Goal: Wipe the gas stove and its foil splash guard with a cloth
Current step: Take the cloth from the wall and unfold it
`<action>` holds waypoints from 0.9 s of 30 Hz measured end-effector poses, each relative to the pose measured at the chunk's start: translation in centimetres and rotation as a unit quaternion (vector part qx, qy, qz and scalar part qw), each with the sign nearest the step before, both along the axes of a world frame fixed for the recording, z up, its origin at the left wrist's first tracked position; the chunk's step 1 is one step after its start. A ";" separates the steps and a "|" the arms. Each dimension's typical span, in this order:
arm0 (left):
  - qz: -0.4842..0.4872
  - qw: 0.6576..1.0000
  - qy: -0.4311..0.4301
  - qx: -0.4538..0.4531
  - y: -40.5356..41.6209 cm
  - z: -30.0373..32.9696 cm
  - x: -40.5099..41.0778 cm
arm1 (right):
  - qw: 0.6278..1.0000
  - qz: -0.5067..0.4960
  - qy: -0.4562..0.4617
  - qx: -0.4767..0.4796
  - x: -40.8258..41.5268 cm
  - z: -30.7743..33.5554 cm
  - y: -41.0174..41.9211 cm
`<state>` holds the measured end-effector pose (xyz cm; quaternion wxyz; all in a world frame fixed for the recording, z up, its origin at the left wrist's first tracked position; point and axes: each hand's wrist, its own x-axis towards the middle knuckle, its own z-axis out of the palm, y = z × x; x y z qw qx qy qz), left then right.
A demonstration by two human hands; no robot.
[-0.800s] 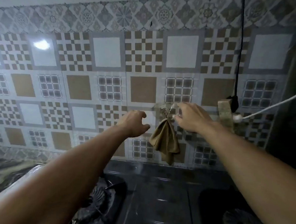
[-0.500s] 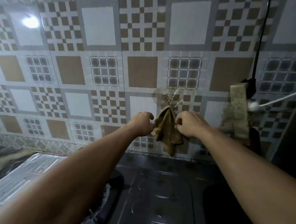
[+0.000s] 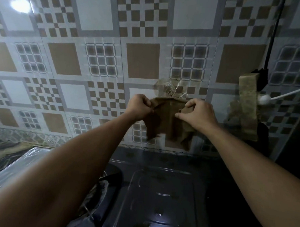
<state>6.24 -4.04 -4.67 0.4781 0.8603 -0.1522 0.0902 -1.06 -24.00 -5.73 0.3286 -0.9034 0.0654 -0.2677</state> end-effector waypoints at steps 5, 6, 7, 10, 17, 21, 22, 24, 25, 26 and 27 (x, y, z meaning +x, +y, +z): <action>-0.010 0.997 0.002 -0.080 3.2 3.8 -2.1 | 0.999 0.033 0.005 0.014 -1.3 1.3 0.8; 0.000 0.994 0.012 -0.109 4.0 4.4 -2.6 | 0.998 0.047 0.016 0.030 -1.7 1.5 1.1; 0.015 0.990 0.020 -0.137 4.8 4.9 -3.0 | 0.996 0.065 0.029 0.058 -2.1 1.8 1.3; 0.069 0.980 0.047 -0.180 7.7 5.7 -3.9 | 0.965 0.132 0.081 0.213 -3.3 3.2 2.0; 0.081 0.984 0.142 -0.072 14.2 5.6 -7.4 | 0.891 0.138 0.268 0.338 -5.1 5.5 3.9; 0.039 0.962 0.268 -0.043 16.4 6.3 -8.9 | 0.864 0.124 0.333 0.356 -5.9 6.2 5.6; -0.005 0.953 0.302 -0.024 16.8 6.7 -9.5 | 0.864 0.113 0.337 0.357 -6.1 6.4 6.0; -0.066 0.942 0.328 0.016 17.6 7.5 -10.6 | 0.871 0.092 0.341 0.343 -6.8 6.8 6.8; -0.086 0.941 0.326 0.029 17.8 7.9 -11.0 | 0.873 0.098 0.341 0.336 -7.1 7.0 7.0; -0.098 0.943 0.316 0.033 18.1 8.3 -11.4 | 0.871 0.119 0.341 0.334 -7.4 7.1 7.2; -0.104 0.946 0.306 0.025 18.2 8.8 -11.6 | 0.865 0.153 0.341 0.334 -7.8 7.1 7.3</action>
